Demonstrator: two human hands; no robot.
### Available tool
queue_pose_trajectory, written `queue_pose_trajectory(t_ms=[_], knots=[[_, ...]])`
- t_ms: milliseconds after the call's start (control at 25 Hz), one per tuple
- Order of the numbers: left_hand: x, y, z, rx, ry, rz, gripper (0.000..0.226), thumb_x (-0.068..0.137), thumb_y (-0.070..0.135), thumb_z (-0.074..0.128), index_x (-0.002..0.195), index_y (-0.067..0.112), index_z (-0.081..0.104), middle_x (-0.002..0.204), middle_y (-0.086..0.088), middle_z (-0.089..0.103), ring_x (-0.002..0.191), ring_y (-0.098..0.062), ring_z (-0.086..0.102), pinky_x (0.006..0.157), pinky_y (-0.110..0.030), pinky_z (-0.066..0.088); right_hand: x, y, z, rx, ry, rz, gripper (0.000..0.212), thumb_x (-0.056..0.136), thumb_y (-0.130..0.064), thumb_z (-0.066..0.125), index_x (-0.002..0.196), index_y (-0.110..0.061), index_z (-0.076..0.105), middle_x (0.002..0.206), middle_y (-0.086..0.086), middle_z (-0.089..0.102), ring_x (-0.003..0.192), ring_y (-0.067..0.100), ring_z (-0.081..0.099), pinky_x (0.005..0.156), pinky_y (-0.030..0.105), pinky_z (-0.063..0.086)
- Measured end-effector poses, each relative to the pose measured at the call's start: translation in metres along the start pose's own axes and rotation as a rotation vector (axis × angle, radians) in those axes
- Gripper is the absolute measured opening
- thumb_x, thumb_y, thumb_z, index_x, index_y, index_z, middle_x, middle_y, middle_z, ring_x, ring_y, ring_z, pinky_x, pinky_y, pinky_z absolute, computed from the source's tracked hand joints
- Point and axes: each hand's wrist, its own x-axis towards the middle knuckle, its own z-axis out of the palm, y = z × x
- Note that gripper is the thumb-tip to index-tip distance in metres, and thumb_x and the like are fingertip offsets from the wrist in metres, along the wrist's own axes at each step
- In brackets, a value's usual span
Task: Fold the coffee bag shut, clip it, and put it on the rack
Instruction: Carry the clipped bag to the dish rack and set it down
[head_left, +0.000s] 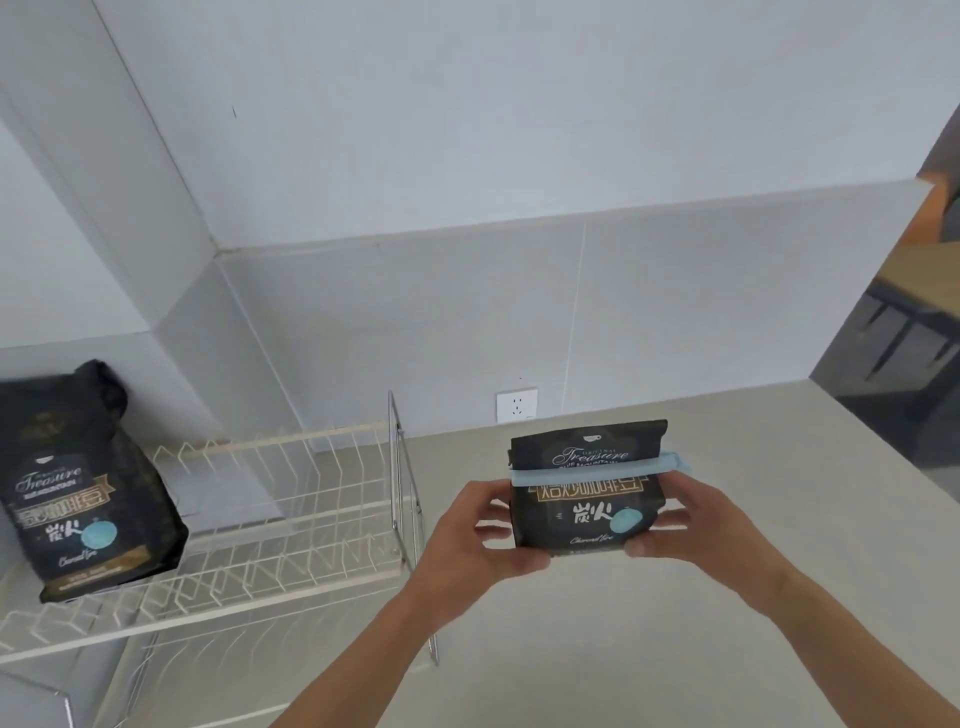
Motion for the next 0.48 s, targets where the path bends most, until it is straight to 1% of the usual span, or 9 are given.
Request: queue_pose_trajectory(t_ms=[80,160,240,320,400,480], knots=[[0.001,0.018,-0.013,-0.033,-0.014,0.051,0.059,0.058,0.02,0.089,0.104,0.045,0.061,0.104,0.012,0.069,0.097,-0.016,0.07,0.077,-0.026,0.057,-0.002,-0.024,0.001,0.031,0.028,-0.049,0.058,0.055,-0.023,0.091,0.104,-0.043,0.067,0.106,-0.016,0.071,0.098,0.015,0.068,0.087,0.037,0.053],[0.0,0.034,-0.028,-0.062,-0.017,0.084,0.057,0.062,0.015,0.088,0.106,0.042,0.063,0.105,0.007,0.07,0.093,-0.019,0.072,0.071,-0.021,0.057,-0.002,-0.047,0.006,0.068,0.061,-0.093,0.058,0.053,-0.029,0.087,0.107,-0.042,0.067,0.107,-0.013,0.072,0.099,0.018,0.068,0.091,0.043,0.053],[-0.002,0.047,-0.045,-0.076,-0.011,0.111,0.055,0.065,0.012,0.087,0.107,0.04,0.063,0.107,0.002,0.07,0.092,-0.021,0.072,0.071,-0.021,0.057,-0.001,-0.067,0.016,0.105,0.08,-0.144,0.058,0.054,-0.03,0.086,0.109,-0.039,0.068,0.107,-0.007,0.072,0.102,0.024,0.067,0.095,0.05,0.051],[-0.007,0.055,-0.064,-0.056,0.006,0.144,0.051,0.068,0.015,0.086,0.105,0.041,0.063,0.104,0.003,0.07,0.091,-0.019,0.071,0.07,-0.02,0.056,0.002,-0.085,0.029,0.133,0.089,-0.192,0.058,0.056,-0.03,0.086,0.11,-0.035,0.067,0.107,-0.002,0.072,0.103,0.029,0.066,0.096,0.056,0.049],[-0.013,0.061,-0.086,-0.032,0.025,0.184,0.049,0.068,0.018,0.086,0.105,0.042,0.063,0.099,0.006,0.071,0.088,-0.019,0.071,0.068,-0.018,0.055,0.005,-0.101,0.045,0.133,0.102,-0.226,0.061,0.055,-0.036,0.086,0.112,-0.037,0.065,0.106,-0.005,0.072,0.101,0.026,0.067,0.095,0.055,0.05],[-0.021,0.064,-0.112,-0.005,0.054,0.222,0.052,0.067,0.021,0.087,0.109,0.042,0.062,0.098,0.009,0.07,0.087,-0.021,0.071,0.07,-0.021,0.056,0.009,-0.117,0.065,0.125,0.102,-0.254,0.064,0.053,-0.04,0.086,0.113,-0.042,0.063,0.104,-0.009,0.072,0.096,0.019,0.068,0.093,0.053,0.052]])
